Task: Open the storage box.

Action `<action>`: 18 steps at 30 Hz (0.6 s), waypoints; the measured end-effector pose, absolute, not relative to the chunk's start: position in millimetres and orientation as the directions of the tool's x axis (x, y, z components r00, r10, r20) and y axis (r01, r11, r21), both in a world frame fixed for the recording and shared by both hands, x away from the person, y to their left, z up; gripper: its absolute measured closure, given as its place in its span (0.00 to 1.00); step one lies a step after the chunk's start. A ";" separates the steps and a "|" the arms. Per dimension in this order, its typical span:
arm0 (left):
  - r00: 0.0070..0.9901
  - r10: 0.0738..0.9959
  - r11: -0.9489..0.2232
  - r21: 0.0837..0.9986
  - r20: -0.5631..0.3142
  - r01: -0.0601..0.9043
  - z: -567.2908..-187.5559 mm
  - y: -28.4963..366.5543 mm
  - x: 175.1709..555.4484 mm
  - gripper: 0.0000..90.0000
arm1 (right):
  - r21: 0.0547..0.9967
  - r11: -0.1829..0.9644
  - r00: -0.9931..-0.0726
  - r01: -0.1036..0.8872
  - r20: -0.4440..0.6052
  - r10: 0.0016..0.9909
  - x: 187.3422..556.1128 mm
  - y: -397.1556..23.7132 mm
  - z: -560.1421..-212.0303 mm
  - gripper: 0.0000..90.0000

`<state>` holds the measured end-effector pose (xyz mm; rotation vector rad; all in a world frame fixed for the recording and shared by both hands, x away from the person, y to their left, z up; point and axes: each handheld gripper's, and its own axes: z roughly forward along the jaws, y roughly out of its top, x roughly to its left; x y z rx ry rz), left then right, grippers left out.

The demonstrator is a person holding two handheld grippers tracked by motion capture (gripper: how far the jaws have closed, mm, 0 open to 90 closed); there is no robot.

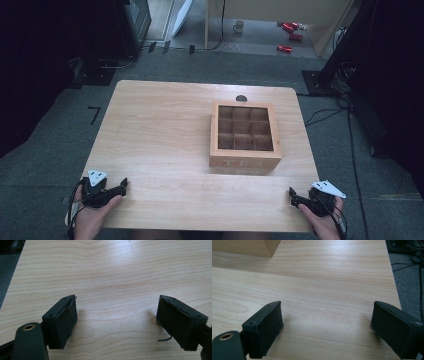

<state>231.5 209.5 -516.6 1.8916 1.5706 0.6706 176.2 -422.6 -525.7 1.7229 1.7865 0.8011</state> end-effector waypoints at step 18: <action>0.277 0.959 -0.144 0.741 -0.059 0.656 -498.4 155.5 244.9 0.18 | 0.728 0.016 -0.054 0.685 0.029 0.998 178.2 -421.7 -525.7 0.11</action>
